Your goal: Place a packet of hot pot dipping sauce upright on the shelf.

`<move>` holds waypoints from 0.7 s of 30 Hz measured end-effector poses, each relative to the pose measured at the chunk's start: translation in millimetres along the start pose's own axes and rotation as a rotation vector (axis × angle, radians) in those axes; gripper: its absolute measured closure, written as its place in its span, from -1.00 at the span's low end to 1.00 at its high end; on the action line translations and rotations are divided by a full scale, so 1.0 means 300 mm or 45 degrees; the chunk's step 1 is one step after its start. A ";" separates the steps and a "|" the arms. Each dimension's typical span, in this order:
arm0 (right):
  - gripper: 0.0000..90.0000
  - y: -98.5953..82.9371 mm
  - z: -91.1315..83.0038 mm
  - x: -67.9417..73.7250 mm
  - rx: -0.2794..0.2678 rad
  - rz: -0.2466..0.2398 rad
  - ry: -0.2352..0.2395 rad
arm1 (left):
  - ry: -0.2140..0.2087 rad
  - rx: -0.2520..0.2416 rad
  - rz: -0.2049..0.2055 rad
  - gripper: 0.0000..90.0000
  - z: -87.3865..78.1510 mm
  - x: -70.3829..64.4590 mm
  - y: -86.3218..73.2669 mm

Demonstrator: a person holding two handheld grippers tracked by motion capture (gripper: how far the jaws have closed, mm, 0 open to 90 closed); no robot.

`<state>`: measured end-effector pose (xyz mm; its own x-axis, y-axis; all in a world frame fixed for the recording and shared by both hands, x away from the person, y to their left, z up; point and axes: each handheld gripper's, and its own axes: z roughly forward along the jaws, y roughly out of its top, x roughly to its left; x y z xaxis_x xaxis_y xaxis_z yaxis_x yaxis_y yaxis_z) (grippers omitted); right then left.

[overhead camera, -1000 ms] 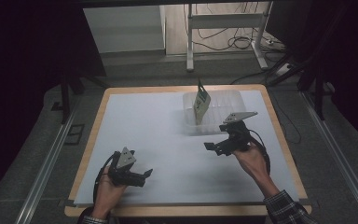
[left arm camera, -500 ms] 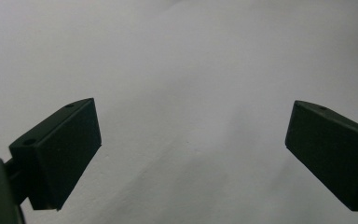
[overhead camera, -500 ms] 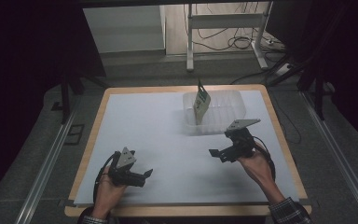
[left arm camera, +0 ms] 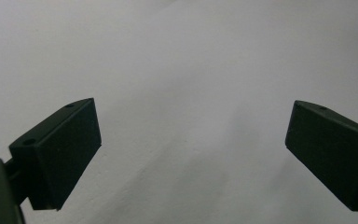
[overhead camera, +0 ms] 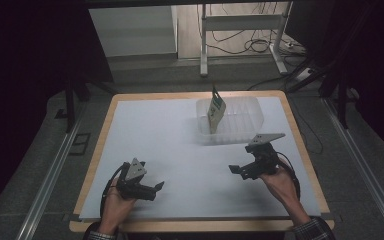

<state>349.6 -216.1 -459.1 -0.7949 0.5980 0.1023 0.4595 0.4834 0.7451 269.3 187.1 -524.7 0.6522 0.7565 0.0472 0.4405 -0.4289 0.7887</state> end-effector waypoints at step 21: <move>-1.00 -0.081 -0.077 -0.019 -0.009 0.052 -0.053 | 0.004 0.003 0.008 -0.94 0.001 0.001 0.000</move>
<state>333.7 -246.1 -462.6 -0.7584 0.6432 0.1050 0.4881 0.4538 0.7456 269.6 187.1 -524.9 0.6531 0.7554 0.0540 0.4377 -0.4348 0.7870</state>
